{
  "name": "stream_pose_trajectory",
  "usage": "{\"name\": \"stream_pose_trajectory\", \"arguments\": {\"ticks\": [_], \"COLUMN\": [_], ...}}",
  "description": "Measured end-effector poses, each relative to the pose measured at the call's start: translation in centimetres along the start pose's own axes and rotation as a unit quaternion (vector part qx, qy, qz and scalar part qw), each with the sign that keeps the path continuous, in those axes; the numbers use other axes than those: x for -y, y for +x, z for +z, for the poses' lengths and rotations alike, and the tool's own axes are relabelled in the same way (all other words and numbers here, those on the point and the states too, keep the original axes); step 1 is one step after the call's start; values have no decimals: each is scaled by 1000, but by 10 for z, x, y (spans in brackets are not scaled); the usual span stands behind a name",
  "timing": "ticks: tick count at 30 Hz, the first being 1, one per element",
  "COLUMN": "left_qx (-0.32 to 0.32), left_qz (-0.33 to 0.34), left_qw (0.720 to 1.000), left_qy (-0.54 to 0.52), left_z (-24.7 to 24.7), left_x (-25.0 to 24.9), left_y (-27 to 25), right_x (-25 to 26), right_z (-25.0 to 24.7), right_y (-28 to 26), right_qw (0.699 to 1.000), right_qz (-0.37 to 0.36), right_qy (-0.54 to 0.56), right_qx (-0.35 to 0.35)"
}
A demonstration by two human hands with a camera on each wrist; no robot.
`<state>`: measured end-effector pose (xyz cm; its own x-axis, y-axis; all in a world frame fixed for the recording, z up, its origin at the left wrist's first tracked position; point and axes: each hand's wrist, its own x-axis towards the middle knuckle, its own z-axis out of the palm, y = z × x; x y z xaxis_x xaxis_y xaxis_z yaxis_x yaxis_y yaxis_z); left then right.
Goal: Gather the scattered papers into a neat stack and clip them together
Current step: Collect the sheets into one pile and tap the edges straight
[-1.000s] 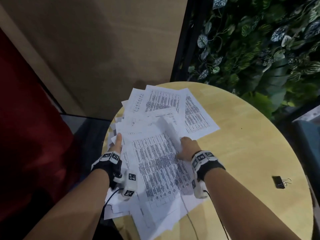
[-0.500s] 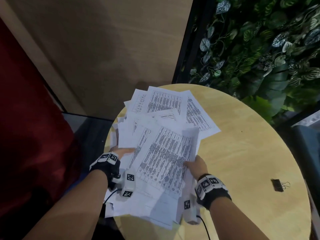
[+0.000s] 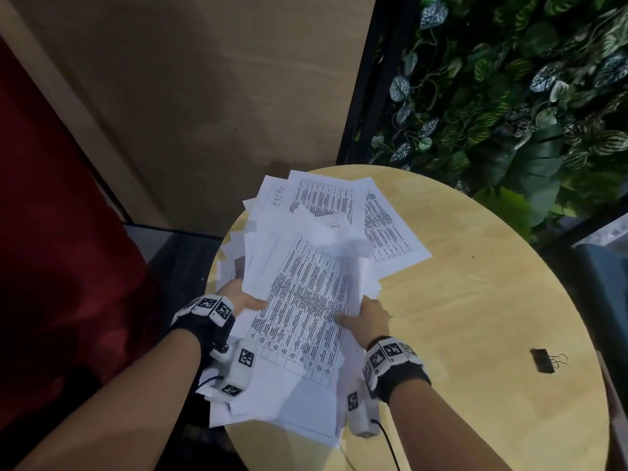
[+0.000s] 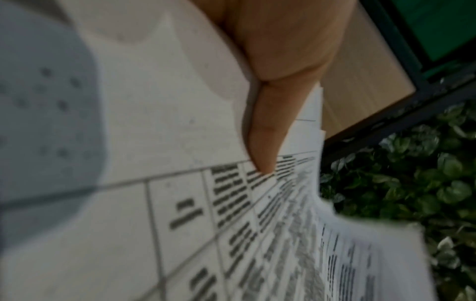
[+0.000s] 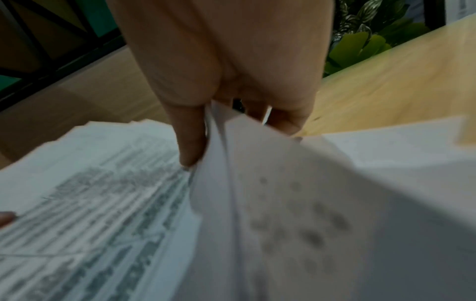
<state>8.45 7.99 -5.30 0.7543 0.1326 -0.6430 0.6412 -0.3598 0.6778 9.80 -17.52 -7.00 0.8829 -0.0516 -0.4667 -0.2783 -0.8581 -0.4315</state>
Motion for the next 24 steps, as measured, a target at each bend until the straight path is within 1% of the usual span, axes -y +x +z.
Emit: {"name": "stream_pose_trajectory", "arguments": {"ticks": [1, 2, 3, 4, 5, 6, 7, 8, 9, 11, 12, 13, 14, 15, 16, 17, 19, 22, 24], "left_qx": [0, 7, 18, 33, 41, 42, 30, 12, -8, -31, -52, -75, -105, -127, -142, -149, -136, -128, -124], "left_qz": [10, 18, 29, 41, 56, 67, 88, 112, 140, 197, 221, 234, 246, 255, 257, 250, 218, 160, 157], "left_qw": [1000, 998, 996, 993, 991, 989, 987, 983, 979, 968, 963, 960, 954, 946, 939, 937, 947, 968, 970], "left_qy": [-29, -61, -84, -102, -111, -123, -134, -148, -151, -149, -143, -131, -137, -156, -180, -193, -191, -145, -142], "left_z": [-2, -5, -7, -10, -11, -10, -9, -6, -4, 5, 11, 17, 24, 31, 38, 45, 56, 62, 57], "left_x": [-1, -5, -9, -16, -24, -34, -47, -61, -75, -102, -113, -125, -132, -137, -138, -137, -126, -107, -104], "left_y": [-2, -6, -10, -15, -21, -25, -31, -36, -43, -57, -63, -73, -81, -89, -93, -99, -106, -107, -105], "right_x": [-3, -8, -12, -14, -18, -19, -15, -10, -5, 7, 15, 18, 21, 21, 21, 17, 7, -9, -12], "right_z": [-4, -10, -19, -30, -41, -52, -67, -82, -96, -123, -132, -135, -135, -132, -125, -117, -102, -86, -89], "right_y": [-3, -5, -7, -12, -12, -13, -18, -22, -25, -33, -39, -42, -48, -49, -53, -56, -64, -72, -73], "right_qw": [999, 990, 961, 919, 881, 865, 864, 871, 878, 884, 879, 876, 866, 855, 846, 843, 842, 858, 858], "right_qz": [14, 25, 30, 20, 16, 9, 0, -20, -40, -101, -136, -146, -154, -158, -165, -166, -172, -173, -182], "right_qy": [29, 124, 264, 389, 472, 502, 503, 491, 477, 444, 429, 409, 399, 402, 414, 428, 452, 450, 447], "right_qx": [-38, -64, -71, -55, -25, 4, 18, 14, -12, -102, -157, -209, -259, -288, -292, -280, -239, -176, -174]}}
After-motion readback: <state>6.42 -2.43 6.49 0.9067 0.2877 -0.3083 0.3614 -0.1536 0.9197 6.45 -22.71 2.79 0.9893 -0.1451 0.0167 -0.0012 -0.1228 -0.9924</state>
